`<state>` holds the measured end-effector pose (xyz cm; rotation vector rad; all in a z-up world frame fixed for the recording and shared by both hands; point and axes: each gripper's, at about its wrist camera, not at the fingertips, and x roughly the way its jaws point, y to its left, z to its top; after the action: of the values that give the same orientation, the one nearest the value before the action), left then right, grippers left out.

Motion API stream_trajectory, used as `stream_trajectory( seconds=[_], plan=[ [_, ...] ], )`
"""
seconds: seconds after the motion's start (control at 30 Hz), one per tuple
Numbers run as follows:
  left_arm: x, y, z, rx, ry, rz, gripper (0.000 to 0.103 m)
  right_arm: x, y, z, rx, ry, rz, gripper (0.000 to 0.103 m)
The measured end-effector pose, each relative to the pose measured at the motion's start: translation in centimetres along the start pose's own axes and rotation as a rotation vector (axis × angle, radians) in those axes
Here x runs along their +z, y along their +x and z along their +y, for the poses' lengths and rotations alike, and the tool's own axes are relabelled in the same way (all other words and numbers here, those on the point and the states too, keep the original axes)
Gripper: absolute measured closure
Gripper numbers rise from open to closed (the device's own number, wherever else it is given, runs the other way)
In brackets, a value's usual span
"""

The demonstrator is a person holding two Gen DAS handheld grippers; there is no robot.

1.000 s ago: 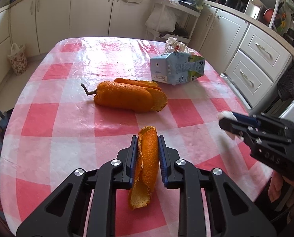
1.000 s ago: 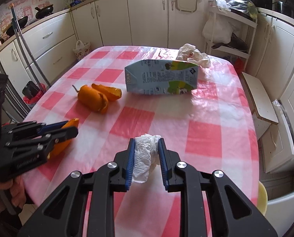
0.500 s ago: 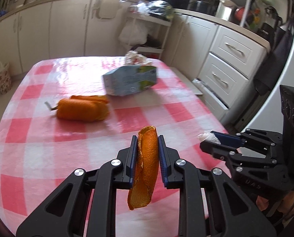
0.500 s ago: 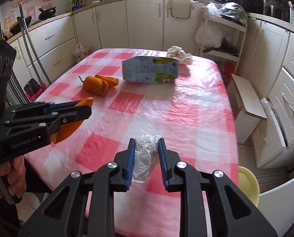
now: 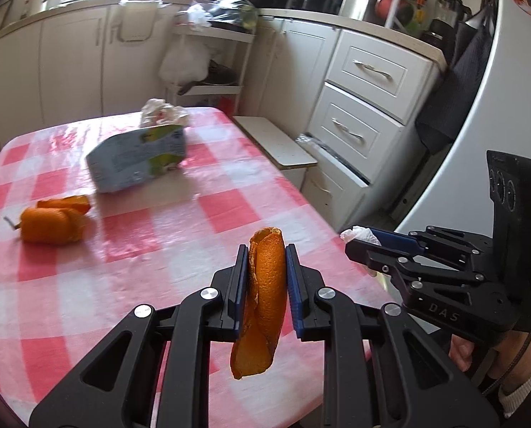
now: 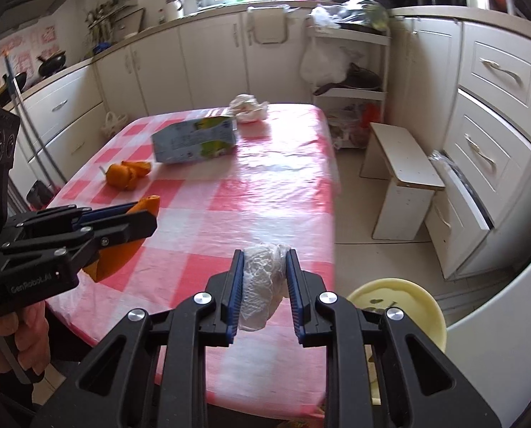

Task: Collect trash
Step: 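Carry the peel and tissue over the yellow bin and open both tools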

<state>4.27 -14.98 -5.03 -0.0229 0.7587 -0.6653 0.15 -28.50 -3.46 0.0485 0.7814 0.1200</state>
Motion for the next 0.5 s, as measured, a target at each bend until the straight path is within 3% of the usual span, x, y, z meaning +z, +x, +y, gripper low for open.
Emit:
stream_trajectory(
  seconds=[0.5],
  plan=[
    [1.9,3.6,-4.7,-0.058,0.06,0.037,0.083,-1.0,-1.1,-5.4,-0.106,0.098,-0.017,0.079]
  ],
)
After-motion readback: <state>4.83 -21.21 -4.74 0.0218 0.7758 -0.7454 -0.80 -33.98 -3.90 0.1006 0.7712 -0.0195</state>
